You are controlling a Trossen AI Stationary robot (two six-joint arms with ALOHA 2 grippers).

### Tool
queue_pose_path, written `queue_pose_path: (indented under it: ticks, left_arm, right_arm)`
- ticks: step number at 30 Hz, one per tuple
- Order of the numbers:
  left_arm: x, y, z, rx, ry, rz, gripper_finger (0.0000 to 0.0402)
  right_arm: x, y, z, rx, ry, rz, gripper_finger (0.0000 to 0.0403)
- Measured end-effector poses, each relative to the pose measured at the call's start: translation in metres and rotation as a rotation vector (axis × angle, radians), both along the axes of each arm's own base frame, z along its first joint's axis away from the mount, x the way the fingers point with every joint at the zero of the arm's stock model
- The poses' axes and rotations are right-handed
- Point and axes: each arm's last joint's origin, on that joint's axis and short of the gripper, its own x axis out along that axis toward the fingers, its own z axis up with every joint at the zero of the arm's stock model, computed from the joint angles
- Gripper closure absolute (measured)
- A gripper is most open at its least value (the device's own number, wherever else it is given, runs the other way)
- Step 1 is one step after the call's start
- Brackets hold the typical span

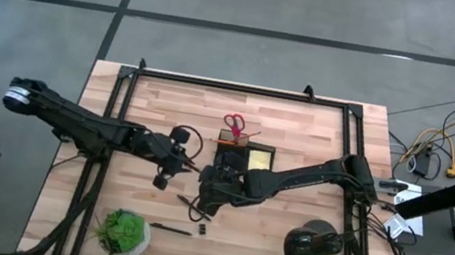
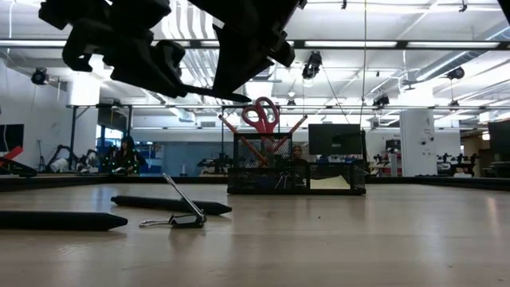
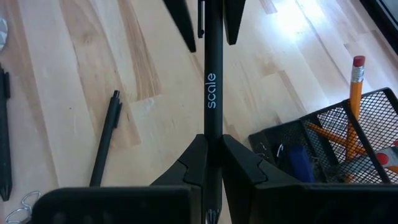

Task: Pick and place office supplies into organizer
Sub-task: Put the bottom right black pen into the desk organizer

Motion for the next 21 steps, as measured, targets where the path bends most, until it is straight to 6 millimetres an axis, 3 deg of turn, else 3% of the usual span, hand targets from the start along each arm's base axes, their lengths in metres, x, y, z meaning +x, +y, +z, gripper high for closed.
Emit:
queue_pose_path:
  ticks: [12, 21]
  left_arm:
    - [-0.002, 0.000, -0.001, -0.003, 0.012, -0.005, 0.0361]
    - [-0.002, 0.005, 0.005, 0.046, 0.020, 0.062, 0.0364]
  right_arm:
    - [0.000, 0.000, 0.000, -0.013, 0.001, -0.004, 0.0374]
    - [-0.004, 0.000, 0.017, -0.204, -0.097, -0.168, 0.0294]
